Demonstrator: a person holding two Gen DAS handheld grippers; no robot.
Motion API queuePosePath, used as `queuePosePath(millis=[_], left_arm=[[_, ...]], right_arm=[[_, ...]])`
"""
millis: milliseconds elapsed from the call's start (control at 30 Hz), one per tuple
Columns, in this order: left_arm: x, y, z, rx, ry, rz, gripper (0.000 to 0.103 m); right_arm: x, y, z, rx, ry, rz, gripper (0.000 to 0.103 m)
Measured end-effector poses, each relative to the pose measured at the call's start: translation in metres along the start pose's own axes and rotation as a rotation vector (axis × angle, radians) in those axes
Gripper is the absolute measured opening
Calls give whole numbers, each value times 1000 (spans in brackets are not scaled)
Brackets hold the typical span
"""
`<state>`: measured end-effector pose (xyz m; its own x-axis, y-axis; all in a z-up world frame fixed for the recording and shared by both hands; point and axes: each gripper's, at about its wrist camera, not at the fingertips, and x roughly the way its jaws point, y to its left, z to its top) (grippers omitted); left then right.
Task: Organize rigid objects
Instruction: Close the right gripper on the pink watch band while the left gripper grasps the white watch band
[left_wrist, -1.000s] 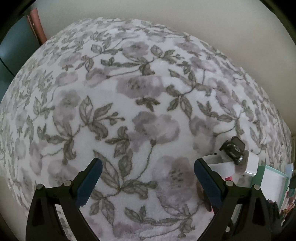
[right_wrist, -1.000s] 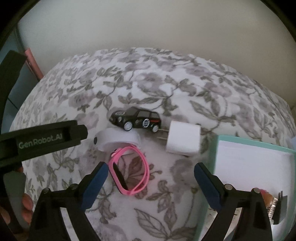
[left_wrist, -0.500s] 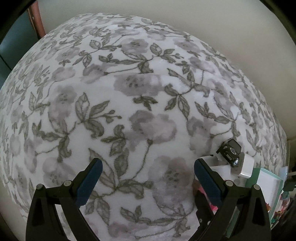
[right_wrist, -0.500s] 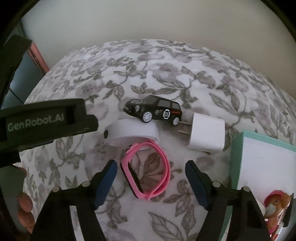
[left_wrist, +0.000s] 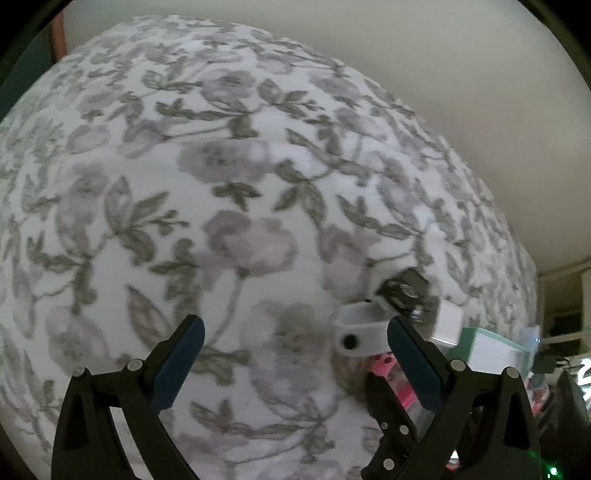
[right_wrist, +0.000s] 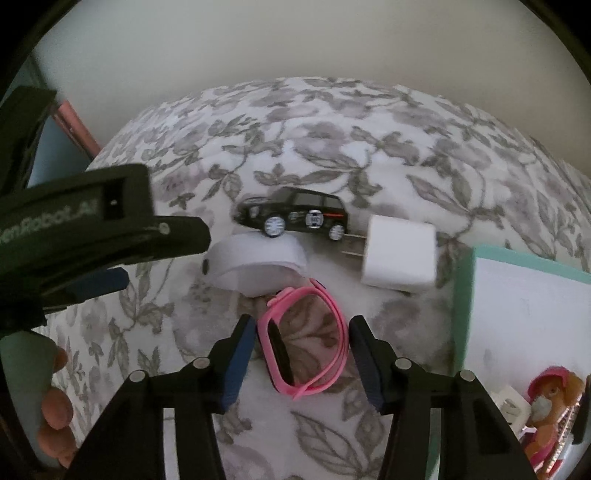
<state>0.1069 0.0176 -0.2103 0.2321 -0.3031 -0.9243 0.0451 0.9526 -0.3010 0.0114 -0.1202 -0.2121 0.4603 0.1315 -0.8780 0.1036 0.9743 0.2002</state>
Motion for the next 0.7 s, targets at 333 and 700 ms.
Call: queuePosePath(millis=[333,700], left_arm=[[23,-23,-5,44,9,-88,96],[23,-30,-7,89,4,-156,54]], right_arm=[[-6,-27,-2,92,7,-3,56],[-3,-31,-4,104,18,-2,56]])
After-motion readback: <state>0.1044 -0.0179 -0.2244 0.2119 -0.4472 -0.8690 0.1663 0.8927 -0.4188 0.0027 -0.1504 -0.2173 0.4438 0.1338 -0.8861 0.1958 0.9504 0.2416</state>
